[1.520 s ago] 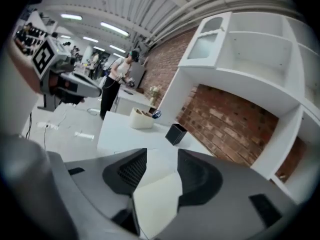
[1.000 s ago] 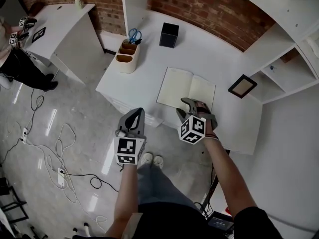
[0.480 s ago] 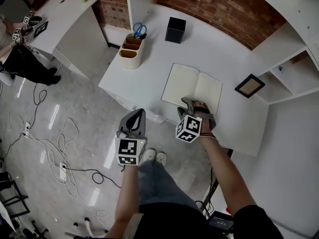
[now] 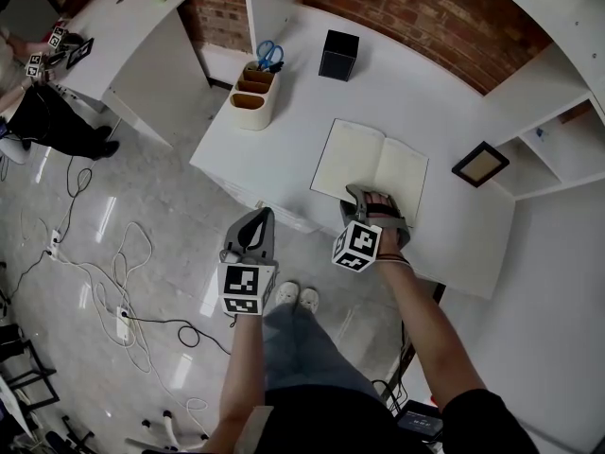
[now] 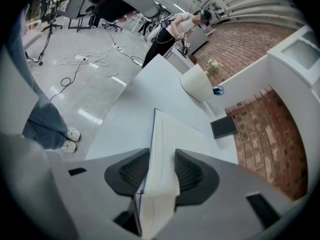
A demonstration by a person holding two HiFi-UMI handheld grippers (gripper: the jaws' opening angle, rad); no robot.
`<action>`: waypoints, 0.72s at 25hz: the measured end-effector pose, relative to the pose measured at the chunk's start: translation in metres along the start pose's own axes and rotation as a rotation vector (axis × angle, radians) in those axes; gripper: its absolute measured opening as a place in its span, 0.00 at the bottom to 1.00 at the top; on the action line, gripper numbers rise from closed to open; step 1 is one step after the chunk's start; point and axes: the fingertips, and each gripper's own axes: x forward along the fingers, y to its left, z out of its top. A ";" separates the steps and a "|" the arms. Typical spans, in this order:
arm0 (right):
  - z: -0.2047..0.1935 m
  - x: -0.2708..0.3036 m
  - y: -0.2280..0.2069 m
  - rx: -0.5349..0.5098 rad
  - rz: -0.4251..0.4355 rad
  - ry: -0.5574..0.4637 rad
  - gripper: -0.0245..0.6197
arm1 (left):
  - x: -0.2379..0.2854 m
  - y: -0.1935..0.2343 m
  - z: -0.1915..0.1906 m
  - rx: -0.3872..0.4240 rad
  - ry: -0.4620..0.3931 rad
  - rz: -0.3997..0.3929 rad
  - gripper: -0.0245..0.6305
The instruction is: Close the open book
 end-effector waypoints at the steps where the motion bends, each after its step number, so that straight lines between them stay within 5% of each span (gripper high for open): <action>1: 0.000 0.000 0.001 -0.004 -0.002 0.002 0.27 | 0.000 0.000 0.000 0.001 0.001 -0.001 0.05; 12: 0.001 -0.004 0.008 0.012 -0.044 0.009 0.11 | 0.003 -0.004 -0.004 0.003 0.016 -0.010 0.05; 18: 0.001 -0.017 -0.005 0.182 -0.105 -0.046 0.09 | 0.006 -0.008 -0.002 0.011 0.018 -0.020 0.05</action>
